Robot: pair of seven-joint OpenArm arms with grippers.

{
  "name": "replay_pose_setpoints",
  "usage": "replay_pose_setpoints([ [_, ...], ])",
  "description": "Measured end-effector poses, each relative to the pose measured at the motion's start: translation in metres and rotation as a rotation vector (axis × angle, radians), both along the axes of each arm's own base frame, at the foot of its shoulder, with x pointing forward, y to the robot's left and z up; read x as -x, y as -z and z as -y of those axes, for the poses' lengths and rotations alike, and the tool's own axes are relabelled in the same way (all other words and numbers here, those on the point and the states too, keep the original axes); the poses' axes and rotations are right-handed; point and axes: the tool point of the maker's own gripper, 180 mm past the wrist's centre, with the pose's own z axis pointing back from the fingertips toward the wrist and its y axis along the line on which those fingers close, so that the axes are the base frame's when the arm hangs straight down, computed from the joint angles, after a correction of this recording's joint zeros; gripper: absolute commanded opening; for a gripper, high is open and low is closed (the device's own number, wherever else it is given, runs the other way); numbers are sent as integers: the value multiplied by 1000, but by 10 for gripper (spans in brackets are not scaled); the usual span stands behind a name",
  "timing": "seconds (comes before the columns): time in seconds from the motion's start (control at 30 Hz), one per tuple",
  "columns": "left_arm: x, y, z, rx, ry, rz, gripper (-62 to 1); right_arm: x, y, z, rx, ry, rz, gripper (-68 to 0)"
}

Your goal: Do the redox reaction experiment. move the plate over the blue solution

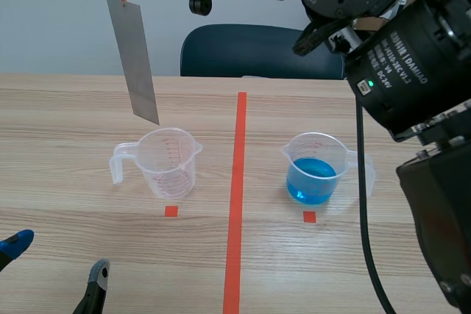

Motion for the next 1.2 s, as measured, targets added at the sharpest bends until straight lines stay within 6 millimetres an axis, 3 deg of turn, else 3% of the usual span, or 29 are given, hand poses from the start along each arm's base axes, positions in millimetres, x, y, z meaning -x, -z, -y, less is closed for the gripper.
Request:
replay_pose_setpoints([
  [0.9,0,0,0,0,0,-1,14,0,0,0,0,0,0,-671],
  [1.2,-2,11,-1,-36,-11,-53,14,0,0,0,0,0,0,-671],
])
